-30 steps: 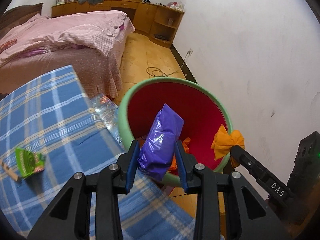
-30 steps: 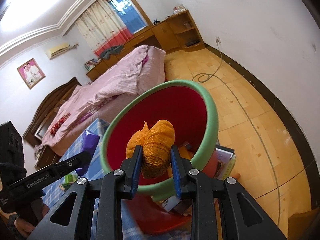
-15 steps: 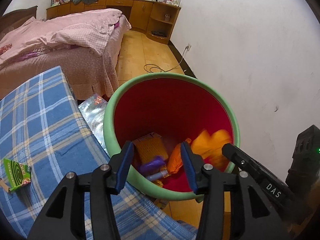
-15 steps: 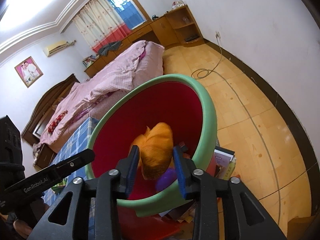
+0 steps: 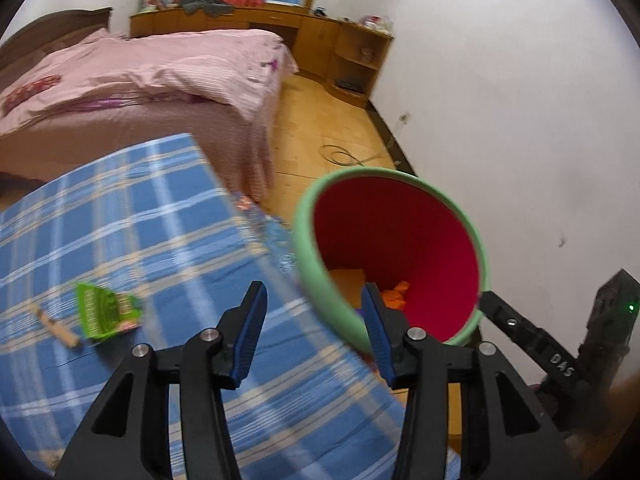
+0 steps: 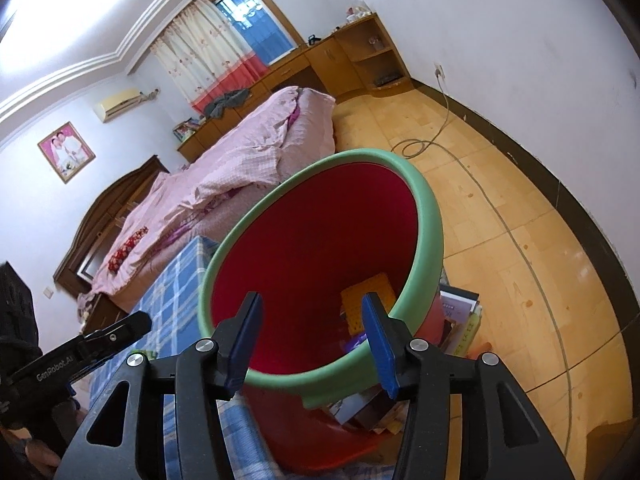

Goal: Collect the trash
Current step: 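Move both open tools back over the table toward the wooden stick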

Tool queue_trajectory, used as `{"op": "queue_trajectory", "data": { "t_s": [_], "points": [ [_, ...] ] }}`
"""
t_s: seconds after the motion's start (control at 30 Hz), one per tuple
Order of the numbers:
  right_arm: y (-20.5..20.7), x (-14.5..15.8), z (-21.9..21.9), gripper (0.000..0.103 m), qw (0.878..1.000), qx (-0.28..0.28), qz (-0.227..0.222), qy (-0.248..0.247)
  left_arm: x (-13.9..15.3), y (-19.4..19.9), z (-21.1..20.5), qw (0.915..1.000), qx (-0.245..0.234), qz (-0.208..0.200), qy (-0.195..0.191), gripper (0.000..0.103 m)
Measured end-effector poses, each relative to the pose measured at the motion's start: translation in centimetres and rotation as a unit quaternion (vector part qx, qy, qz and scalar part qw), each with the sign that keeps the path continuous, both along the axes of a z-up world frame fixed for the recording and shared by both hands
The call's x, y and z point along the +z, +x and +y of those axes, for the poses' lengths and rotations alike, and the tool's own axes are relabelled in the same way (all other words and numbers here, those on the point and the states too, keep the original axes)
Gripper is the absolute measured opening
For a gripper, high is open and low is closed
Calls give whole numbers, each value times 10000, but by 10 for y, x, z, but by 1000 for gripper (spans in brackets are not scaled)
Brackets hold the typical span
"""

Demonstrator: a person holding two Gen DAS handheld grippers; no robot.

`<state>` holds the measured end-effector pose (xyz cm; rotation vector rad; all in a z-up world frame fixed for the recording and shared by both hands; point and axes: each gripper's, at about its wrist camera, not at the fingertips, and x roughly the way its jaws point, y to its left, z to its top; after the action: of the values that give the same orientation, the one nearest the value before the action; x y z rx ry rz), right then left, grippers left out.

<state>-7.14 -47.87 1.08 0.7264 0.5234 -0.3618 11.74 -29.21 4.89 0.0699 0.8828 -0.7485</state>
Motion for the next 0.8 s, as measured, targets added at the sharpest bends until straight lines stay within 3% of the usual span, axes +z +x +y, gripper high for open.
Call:
{"op": "queue_trajectory", "data": {
  "t_s": [0.3, 0.53, 0.8],
  "points": [
    [-2, 10, 20, 53, 9998, 180, -26, -60, -2, 23, 75, 9948, 1015, 97, -7, 49],
    [3, 11, 36, 53, 9995, 290, 7, -82, -13, 49, 128, 9824, 1859, 162, 118, 49],
    [9, 5, 42, 53, 9992, 375, 118, -49, -39, 76, 155, 9700, 2379, 421, 284, 49]
  ]
}}
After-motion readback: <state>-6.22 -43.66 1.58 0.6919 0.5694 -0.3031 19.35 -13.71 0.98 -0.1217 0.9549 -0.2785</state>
